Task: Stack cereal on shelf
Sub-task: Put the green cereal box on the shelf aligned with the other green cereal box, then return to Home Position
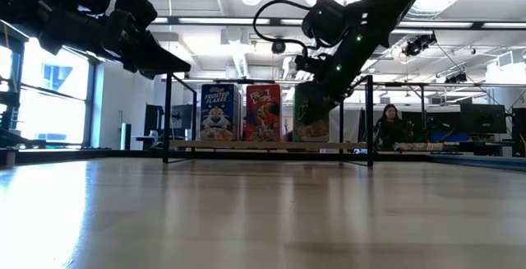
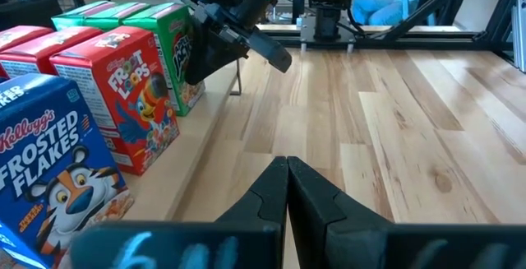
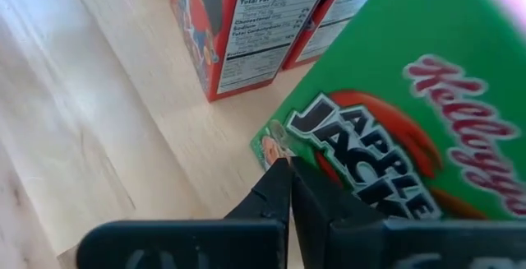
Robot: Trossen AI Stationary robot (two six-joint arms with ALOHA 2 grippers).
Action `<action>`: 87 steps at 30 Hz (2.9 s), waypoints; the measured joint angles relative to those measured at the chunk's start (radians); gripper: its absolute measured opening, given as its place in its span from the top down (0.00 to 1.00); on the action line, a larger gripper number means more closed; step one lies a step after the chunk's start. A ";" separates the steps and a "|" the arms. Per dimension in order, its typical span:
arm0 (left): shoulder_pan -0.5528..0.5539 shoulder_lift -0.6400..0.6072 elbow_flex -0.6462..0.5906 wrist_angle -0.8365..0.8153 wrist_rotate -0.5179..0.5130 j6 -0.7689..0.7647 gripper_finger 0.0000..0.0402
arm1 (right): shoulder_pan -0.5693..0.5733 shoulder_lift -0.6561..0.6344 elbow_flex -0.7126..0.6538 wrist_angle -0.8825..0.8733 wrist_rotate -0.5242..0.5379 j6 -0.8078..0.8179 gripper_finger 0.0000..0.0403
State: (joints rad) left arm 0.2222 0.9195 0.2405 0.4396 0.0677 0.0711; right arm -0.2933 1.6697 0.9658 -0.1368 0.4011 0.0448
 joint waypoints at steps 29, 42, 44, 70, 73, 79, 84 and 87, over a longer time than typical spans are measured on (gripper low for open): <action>-0.002 -0.356 0.002 -0.160 0.212 -0.126 1.00 | 0.369 -0.388 -0.465 0.614 -0.127 -0.016 1.00; -0.001 -0.421 0.001 -0.191 0.248 -0.096 1.00 | 0.411 -0.924 -0.790 0.681 -0.143 -0.030 1.00; -0.001 -0.421 0.001 -0.191 0.248 -0.101 1.00 | 0.409 -1.005 -0.833 0.679 -0.141 -0.049 1.00; -0.005 -0.405 0.000 -0.184 0.199 -0.069 1.00 | 0.409 -1.669 -0.954 0.204 -0.014 -0.101 1.00; -0.015 -0.480 -0.035 -0.189 0.194 -0.073 1.00 | 0.409 -1.669 -0.954 0.207 -0.011 -0.096 1.00; -0.016 -0.670 -0.215 -0.081 0.141 -0.169 1.00 | 0.409 -1.669 -0.954 0.207 0.024 -0.106 1.00; -0.016 -0.838 -0.224 -0.230 0.076 -0.166 1.00 | 0.409 -1.669 -0.954 0.206 0.063 -0.131 1.00; -0.016 -0.917 -0.224 -0.343 0.033 -0.155 1.00 | 0.409 -1.669 -0.954 0.205 0.067 -0.141 1.00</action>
State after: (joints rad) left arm 0.2066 0.0029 0.0162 0.0963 0.1004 -0.0841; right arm 0.1154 0.0006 0.0116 0.0685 0.4678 -0.0962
